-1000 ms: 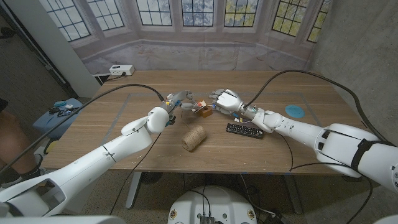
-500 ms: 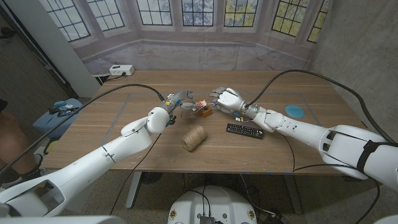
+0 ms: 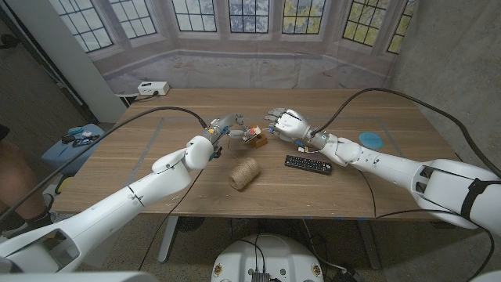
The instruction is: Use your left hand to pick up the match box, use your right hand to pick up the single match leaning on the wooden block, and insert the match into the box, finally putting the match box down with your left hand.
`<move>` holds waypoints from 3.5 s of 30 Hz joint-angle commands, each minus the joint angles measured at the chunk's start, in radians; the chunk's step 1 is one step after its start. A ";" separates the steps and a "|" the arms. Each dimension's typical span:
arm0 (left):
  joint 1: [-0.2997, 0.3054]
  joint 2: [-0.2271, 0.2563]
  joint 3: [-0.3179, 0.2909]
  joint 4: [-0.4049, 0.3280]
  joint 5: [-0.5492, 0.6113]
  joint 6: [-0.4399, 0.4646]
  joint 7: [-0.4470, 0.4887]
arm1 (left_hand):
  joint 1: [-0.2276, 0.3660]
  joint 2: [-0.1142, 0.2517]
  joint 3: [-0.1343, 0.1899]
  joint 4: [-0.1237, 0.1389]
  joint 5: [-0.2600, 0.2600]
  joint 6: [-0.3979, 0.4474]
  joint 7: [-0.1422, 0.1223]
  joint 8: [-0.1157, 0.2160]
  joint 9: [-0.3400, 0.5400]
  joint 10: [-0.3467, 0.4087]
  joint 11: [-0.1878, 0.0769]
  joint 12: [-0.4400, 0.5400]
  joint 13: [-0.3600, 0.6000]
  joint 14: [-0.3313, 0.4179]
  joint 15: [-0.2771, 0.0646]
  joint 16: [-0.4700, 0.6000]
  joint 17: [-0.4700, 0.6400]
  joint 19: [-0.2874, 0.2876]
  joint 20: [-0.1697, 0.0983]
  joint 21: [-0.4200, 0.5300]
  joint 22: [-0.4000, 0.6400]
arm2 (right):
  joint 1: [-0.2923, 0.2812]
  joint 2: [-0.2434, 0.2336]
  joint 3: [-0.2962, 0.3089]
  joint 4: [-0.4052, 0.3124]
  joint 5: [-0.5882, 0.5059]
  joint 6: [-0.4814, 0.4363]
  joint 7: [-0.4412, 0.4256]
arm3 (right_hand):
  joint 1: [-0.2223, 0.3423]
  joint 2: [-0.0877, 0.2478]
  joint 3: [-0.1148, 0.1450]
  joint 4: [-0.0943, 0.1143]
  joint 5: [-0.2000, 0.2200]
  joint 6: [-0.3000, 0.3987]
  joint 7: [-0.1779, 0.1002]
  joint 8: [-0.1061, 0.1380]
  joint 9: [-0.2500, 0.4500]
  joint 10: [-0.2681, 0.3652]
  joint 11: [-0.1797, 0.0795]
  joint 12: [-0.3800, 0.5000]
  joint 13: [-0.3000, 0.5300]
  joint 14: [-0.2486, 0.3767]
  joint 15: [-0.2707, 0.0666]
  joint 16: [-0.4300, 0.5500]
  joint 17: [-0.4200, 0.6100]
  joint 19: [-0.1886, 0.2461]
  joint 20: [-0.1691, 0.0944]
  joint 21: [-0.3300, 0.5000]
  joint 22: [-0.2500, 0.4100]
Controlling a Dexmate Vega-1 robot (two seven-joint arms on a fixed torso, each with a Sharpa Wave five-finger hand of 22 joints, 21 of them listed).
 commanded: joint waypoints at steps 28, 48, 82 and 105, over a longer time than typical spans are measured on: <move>-0.008 -0.019 0.007 0.021 0.003 -0.055 0.002 | 0.006 0.001 -0.008 0.000 0.006 0.004 -0.002 0.009 0.001 -0.004 -0.002 -0.004 0.002 0.002 0.002 -0.003 0.003 -0.002 -0.002 -0.001 0.002 | -0.038 -0.132 0.043 -0.204 -0.002 -0.099 0.000 | 0.009 0.005 -0.007 -0.002 0.001 0.010 0.003 0.003 0.003 0.017 0.003 0.005 0.001 0.018 -0.154 0.002 0.001 0.012 -0.057 0.005 0.002; -0.036 -0.022 0.016 0.066 -0.008 -0.148 -0.040 | 0.004 0.000 -0.011 0.001 0.004 0.003 -0.004 0.008 0.001 -0.009 -0.008 -0.005 0.002 -0.001 0.000 -0.004 0.003 -0.004 -0.004 -0.002 0.002 | -0.123 -0.219 0.128 -0.365 -0.031 -0.146 0.047 | 0.007 0.004 -0.010 -0.001 0.001 0.006 0.001 -0.001 0.002 0.018 0.003 0.003 0.001 0.021 -0.152 -0.001 0.000 0.014 -0.056 0.006 0.002; -0.057 -0.005 0.006 0.122 -0.025 -0.319 -0.121 | 0.003 0.004 -0.013 0.002 0.004 -0.012 -0.004 0.003 -0.001 -0.026 -0.011 -0.009 0.002 -0.013 -0.003 -0.005 0.003 -0.009 -0.007 -0.003 0.003 | -0.258 -0.277 0.239 -0.510 -0.090 -0.241 0.059 | 0.007 0.007 -0.015 0.000 0.000 0.006 0.004 -0.004 0.002 0.020 0.006 0.000 0.001 0.022 -0.150 -0.001 0.004 0.014 -0.055 0.005 0.002; -0.111 -0.026 0.015 0.220 -0.058 -0.469 -0.211 | 0.002 0.008 -0.013 0.003 0.003 -0.018 -0.006 0.001 -0.003 -0.045 -0.022 -0.011 0.002 -0.036 -0.009 -0.009 0.003 -0.018 -0.016 -0.005 0.003 | -0.300 -0.304 0.276 -0.556 -0.142 -0.279 0.074 | 0.007 0.009 -0.016 0.001 0.000 0.003 0.005 -0.007 0.002 0.023 0.010 0.000 0.001 0.028 -0.150 -0.001 0.003 0.015 -0.054 0.005 0.002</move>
